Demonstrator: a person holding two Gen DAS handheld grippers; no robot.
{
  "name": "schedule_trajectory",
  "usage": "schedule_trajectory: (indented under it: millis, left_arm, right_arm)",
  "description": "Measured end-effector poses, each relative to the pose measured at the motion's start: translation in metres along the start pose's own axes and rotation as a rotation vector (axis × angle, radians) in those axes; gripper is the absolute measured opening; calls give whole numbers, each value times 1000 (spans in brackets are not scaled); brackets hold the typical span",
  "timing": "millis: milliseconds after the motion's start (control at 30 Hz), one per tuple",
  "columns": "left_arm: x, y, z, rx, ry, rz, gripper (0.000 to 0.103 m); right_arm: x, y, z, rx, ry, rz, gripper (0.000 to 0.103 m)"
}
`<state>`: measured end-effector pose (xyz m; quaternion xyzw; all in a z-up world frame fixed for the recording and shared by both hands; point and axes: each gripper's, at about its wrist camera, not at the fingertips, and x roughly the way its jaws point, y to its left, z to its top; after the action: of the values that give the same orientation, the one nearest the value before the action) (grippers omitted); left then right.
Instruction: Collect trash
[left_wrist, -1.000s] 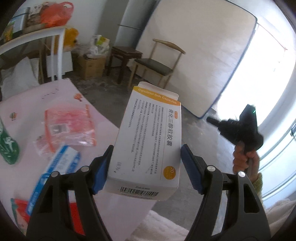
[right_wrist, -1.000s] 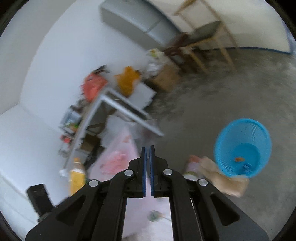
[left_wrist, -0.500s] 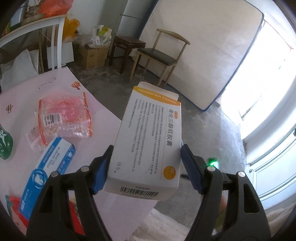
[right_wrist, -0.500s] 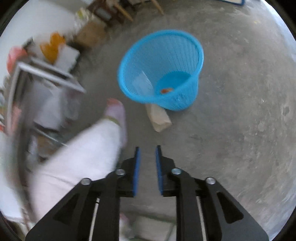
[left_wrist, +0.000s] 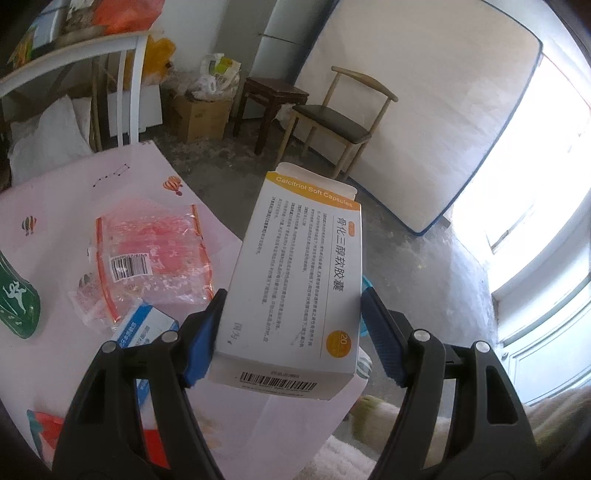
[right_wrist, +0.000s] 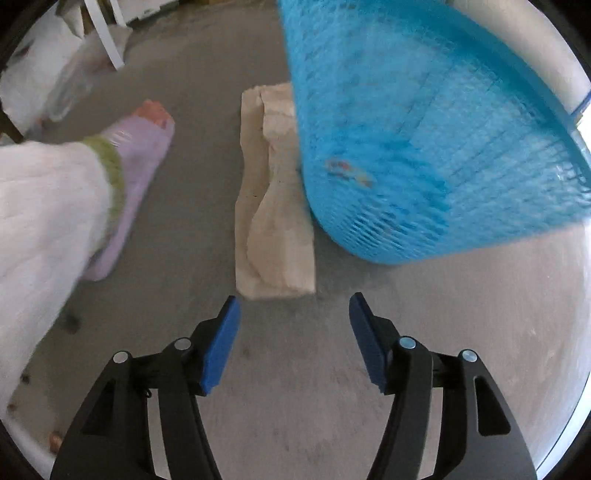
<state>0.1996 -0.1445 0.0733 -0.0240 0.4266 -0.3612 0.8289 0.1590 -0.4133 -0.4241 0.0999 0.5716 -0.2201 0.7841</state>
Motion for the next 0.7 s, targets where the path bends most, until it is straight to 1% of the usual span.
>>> schedule_trajectory:
  millis: [33, 67, 133, 267, 300, 400, 500, 567, 633, 700]
  left_arm:
    - [1, 3, 2, -5, 1, 0, 69]
    - [3, 5, 4, -6, 2, 0, 69]
    - [5, 9, 8, -5, 3, 7, 69]
    - [10, 14, 15, -6, 4, 14, 69]
    - [11, 16, 16, -8, 6, 11, 69]
    - [13, 18, 18, -5, 11, 8, 69]
    - [12, 17, 20, 9, 12, 13, 69]
    - [12, 17, 21, 20, 11, 18, 69]
    - [12, 18, 22, 23, 9, 19, 69]
    - [13, 19, 22, 18, 13, 23, 69]
  right_arm:
    - [2, 3, -1, -11, -35, -18, 70]
    - [11, 11, 3, -27, -35, 1, 70]
    - [30, 23, 10, -44, 13, 13, 70]
    - [48, 35, 12, -49, -2, -6, 70]
    - [52, 36, 13, -46, 2, -7, 70]
    - [74, 34, 17, -41, 18, -68, 70]
    - [92, 30, 23, -14, 47, -80, 70]
    - [100, 28, 29, 0, 49, -89, 70]
    - [111, 23, 36, 38, 72, -79, 70]
    - [118, 20, 40, 71, 71, -70, 71]
